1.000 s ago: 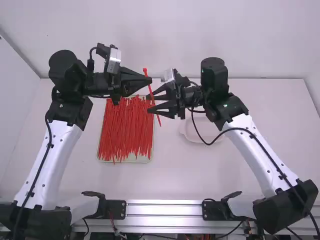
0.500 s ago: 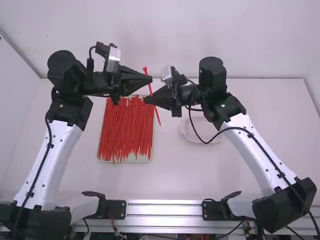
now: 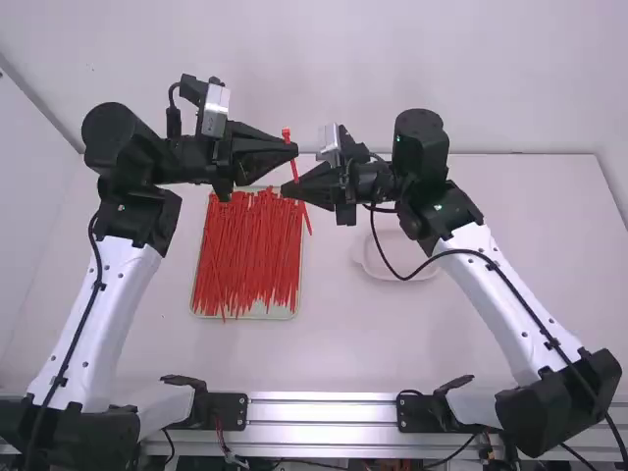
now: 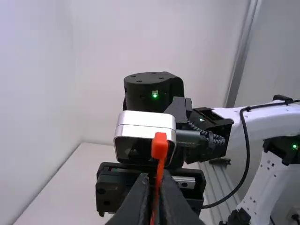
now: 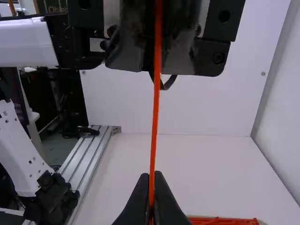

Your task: Fasten the cable tie

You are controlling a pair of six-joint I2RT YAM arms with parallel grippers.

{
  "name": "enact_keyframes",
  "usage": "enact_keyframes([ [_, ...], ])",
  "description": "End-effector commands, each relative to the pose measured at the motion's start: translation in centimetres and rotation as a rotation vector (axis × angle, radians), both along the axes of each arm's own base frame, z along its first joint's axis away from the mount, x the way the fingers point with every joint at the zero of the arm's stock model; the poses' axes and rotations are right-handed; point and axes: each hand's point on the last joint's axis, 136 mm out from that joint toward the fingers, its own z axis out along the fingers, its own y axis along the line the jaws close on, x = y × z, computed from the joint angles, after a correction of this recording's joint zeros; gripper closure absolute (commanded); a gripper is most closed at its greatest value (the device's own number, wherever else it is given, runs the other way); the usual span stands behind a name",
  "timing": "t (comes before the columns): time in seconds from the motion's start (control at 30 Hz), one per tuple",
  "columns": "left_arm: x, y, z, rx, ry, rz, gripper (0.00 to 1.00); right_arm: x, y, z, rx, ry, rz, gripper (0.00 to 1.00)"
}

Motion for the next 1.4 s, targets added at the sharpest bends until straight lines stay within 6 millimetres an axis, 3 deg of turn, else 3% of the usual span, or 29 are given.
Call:
enact_keyframes([
  [0.0, -0.7, -0.1, 0.8, -0.002, -0.017, -0.015, 0.96, -0.3, -0.2, 1.2, 0.015, -0.025, 0.007, 1.00],
  [0.13, -0.8, -0.2, 1.0, -0.004, -0.034, -0.017, 0.86, -0.3, -0.2, 1.2, 0.015, -0.027, 0.007, 1.00],
  [0.3, -1.0, -0.2, 1.5, -0.013, -0.037, -0.020, 0.89, -0.3, -0.2, 1.2, 0.015, -0.027, 0.006, 1.00],
  [0.33, -1.0, -0.1, 1.6, -0.016, -0.036, -0.020, 0.97, -0.2, -0.2, 1.2, 0.015, -0.027, 0.003, 1.00],
  [0.37, -1.0, 0.0, 1.6, -0.015, -0.033, -0.018, 0.98, -0.2, -0.2, 1.2, 0.015, -0.027, 0.003, 1.00],
  [0.77, -0.2, -0.5, 1.7, -0.041, -0.001, 0.022, 0.98, -0.3, -0.1, 1.2, 0.016, -0.034, 0.004, 1.00],
  [0.8, -0.2, -0.5, 1.8, -0.044, -0.001, 0.027, 0.98, -0.2, -0.1, 1.2, 0.015, -0.033, 0.003, 0.97],
  [0.83, 0.1, -0.4, 1.8, -0.049, 0.001, 0.040, 0.98, -0.1, -0.2, 1.2, 0.015, -0.034, -0.004, 0.74],
  [0.87, 0.2, -0.4, 1.8, -0.049, 0.002, 0.042, 0.98, 0.0, -0.2, 1.2, 0.014, -0.034, -0.009, 0.71],
  [0.9, 0.7, -0.4, 1.8, -0.058, 0.014, 0.064, 0.98, 0.9, -0.4, 1.0, 0.007, -0.019, -0.055, 0.55],
  [0.97, 1.7, -0.3, 1.5, -0.065, 0.034, 0.094, 0.98, 2.4, -0.8, 0.7, -0.008, 0.008, -0.137, 0.34],
  [1.0, 2.1, -0.2, 1.4, -0.066, 0.041, 0.108, 0.98, 3.2, -1.1, 0.4, -0.018, 0.025, -0.175, 0.33],
  [1.03, 2.7, -0.1, 1.0, -0.060, 0.041, 0.119, 0.98, 4.2, -1.6, 0.1, -0.030, 0.052, -0.228, 0.02],
  [1.1, 4.0, 0.0, 0.2, -0.054, 0.051, 0.141, 0.98, 5.4, -2.6, -0.6, -0.050, 0.126, -0.291, 0.02],
  [1.2, 5.8, 0.1, -0.7, -0.061, 0.094, 0.187, 0.98, 5.5, -3.4, -1.0, -0.060, 0.140, -0.282, 0.02],
  [1.37, 10.0, 0.4, -3.0, -0.068, 0.166, 0.269, 0.98, 3.0, -4.8, -2.0, -0.061, -0.070, -0.103, 0.02],
])
